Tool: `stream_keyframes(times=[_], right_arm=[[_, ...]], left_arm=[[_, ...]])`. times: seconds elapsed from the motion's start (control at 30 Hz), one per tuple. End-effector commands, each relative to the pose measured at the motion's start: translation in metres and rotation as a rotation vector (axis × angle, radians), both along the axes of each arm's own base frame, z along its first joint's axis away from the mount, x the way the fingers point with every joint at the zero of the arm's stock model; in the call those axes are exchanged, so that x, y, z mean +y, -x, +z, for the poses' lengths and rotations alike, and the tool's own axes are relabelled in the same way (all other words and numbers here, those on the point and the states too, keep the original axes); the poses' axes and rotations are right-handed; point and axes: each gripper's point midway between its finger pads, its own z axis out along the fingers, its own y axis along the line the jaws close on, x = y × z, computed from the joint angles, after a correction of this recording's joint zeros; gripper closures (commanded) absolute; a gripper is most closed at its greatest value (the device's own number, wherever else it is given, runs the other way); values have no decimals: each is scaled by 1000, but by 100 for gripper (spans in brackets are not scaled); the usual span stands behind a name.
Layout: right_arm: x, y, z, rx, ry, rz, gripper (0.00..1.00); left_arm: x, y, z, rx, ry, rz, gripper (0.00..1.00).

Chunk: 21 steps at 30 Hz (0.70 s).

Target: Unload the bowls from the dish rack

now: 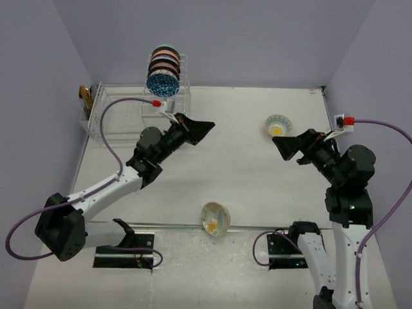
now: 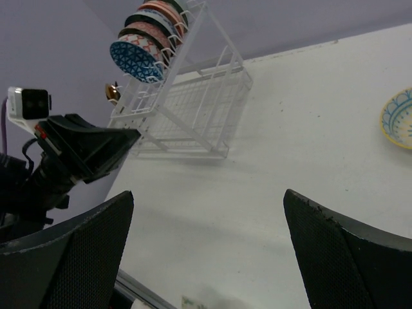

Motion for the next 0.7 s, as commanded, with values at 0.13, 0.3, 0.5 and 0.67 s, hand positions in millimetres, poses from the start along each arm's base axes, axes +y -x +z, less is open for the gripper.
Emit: stream_keyframes(times=[0.13, 0.3, 0.5, 0.67], right_arm=[[-15, -36, -78, 245, -3, -92, 1], [12, -30, -119, 348, 33, 23, 1], [45, 5, -162, 501, 187, 181, 3], [37, 25, -173, 528, 271, 143, 5]], left_arm=[[33, 0, -61, 121, -225, 299, 100], [65, 2, -112, 295, -468, 415, 61], [100, 5, -99, 320, -629, 511, 16], [142, 7, -97, 368, -672, 586, 8]])
